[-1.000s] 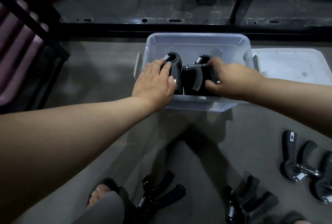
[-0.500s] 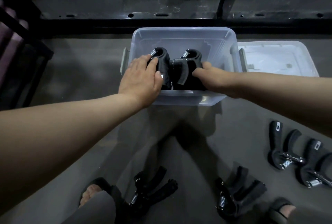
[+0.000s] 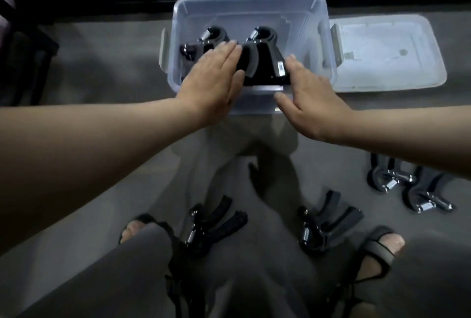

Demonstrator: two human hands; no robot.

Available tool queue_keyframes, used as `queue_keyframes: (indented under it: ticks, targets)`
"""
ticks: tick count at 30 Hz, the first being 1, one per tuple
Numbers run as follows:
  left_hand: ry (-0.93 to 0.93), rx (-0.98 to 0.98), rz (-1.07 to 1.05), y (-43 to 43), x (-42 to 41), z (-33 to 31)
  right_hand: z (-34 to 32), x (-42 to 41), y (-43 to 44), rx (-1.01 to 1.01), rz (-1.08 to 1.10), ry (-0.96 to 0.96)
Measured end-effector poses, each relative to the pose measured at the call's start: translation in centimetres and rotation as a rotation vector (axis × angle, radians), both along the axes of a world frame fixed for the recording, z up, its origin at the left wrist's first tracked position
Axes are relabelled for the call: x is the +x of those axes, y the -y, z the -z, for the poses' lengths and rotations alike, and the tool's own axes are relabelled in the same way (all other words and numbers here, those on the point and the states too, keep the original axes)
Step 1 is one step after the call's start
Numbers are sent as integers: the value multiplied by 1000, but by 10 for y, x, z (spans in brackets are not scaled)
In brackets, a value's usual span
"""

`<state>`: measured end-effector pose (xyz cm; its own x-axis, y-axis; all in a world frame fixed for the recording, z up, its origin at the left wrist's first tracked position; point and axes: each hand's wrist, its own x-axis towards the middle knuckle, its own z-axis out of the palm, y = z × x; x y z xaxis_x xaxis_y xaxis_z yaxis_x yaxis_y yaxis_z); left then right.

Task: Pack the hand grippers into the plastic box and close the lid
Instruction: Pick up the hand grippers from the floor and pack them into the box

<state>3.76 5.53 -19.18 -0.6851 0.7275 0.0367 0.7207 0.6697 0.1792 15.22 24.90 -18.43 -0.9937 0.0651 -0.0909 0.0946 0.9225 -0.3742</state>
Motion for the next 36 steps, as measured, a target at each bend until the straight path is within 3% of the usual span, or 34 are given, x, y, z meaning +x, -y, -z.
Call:
queue_keyframes:
  ticks: [9, 14, 16, 18, 20, 21, 27, 31, 36]
  targets:
    - [-61, -98, 6, -12, 16, 7, 12, 33, 2, 157, -160, -17]
    - [-90, -121, 76, -14, 28, 9, 34, 77, -1, 294, -404, -38]
    - [-92, -119, 90, -16, 31, 9, 47, 103, -2, 338, -601, 96]
    - [-93, -106, 76, -18, 32, 10, 52, 125, 1, 377, -836, 417]
    - [-96, -95, 68, -19, 32, 10, 60, 139, -2, 525, -1037, 665]
    - [-92, -92, 70, -19, 30, 10, 65, 144, -3, 608, -1104, 702]
    - [-101, -84, 73, -17, 28, 11, 82, 146, -8, 687, -1078, 492]
    - [-111, -93, 78, -17, 27, 10, 85, 127, -16, 606, -861, 245]
    - [-136, -121, 100, -19, 20, 4, 90, 98, -16, 704, -931, 154]
